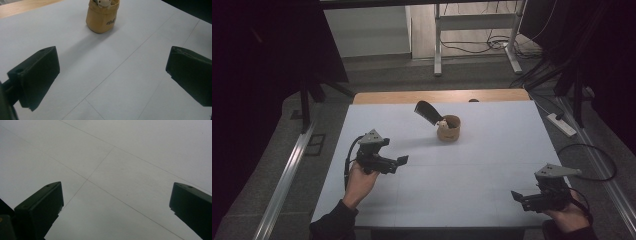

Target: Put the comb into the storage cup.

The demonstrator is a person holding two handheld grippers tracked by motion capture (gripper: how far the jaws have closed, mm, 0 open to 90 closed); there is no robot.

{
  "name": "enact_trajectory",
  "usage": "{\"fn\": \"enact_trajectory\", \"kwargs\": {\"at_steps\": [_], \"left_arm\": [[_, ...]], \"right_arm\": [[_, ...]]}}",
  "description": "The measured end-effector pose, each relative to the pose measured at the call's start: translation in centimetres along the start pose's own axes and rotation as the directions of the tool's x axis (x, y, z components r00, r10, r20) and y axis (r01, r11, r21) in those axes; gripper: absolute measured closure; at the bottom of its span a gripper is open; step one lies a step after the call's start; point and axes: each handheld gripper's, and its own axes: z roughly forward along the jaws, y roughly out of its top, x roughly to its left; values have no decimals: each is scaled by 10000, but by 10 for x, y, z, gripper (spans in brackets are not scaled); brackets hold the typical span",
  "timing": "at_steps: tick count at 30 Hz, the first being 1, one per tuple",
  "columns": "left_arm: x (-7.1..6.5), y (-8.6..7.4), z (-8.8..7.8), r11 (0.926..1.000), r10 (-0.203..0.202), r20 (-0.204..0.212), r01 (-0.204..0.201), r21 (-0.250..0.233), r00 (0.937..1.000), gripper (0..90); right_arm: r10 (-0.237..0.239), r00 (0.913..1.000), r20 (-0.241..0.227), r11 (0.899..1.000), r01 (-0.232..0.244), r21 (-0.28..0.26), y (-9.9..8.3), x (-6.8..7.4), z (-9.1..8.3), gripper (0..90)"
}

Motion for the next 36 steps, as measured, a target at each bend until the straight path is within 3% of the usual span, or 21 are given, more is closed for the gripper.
{"fn": "enact_trajectory", "kwargs": {"at_steps": [36], "left_arm": [[-7,-34,-39,9987,-508,-385,506,-65,9980,0]], "right_arm": [[21,10000,44,10000,-22,17,0,0,0,0]]}}
